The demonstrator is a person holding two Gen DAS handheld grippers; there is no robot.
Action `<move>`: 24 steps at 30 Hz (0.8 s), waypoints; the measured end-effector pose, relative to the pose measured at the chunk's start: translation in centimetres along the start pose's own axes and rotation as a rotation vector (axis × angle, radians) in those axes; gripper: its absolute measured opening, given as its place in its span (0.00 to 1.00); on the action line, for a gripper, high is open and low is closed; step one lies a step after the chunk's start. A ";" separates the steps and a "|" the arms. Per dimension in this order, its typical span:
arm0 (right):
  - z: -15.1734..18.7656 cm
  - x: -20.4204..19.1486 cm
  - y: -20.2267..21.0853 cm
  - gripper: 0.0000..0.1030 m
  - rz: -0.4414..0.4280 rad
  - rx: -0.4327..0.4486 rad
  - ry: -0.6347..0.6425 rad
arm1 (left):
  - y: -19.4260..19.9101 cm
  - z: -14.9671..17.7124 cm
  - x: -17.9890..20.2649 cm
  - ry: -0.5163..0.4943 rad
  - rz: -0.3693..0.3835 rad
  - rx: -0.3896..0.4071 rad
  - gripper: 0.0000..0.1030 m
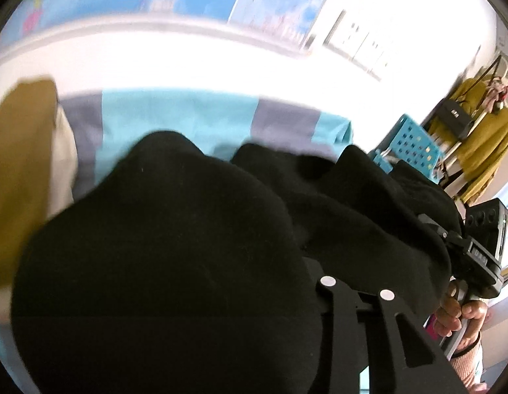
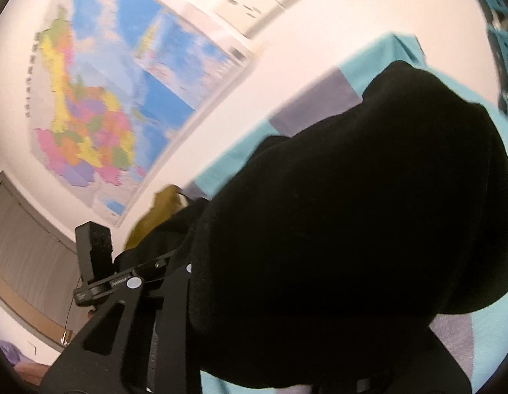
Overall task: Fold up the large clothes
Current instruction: 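Lift the folded black coat with both grippers toward the garment stack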
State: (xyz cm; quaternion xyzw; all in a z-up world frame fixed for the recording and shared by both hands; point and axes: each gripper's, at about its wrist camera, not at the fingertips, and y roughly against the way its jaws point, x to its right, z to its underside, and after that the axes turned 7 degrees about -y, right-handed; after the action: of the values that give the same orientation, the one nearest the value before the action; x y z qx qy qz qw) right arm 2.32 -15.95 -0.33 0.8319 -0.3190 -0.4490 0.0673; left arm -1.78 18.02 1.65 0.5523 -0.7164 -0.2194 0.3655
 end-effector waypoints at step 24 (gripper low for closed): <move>-7.0 -34.9 -17.3 0.27 -0.534 0.027 0.419 | 31.4 -12.8 -16.7 0.022 -0.556 0.486 0.32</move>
State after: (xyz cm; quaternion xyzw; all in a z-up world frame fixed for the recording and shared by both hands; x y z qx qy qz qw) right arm 2.22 17.06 21.44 0.9612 -0.0750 -0.2656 0.0005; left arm -9.79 44.25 27.65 0.7990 -0.5661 -0.1277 0.1579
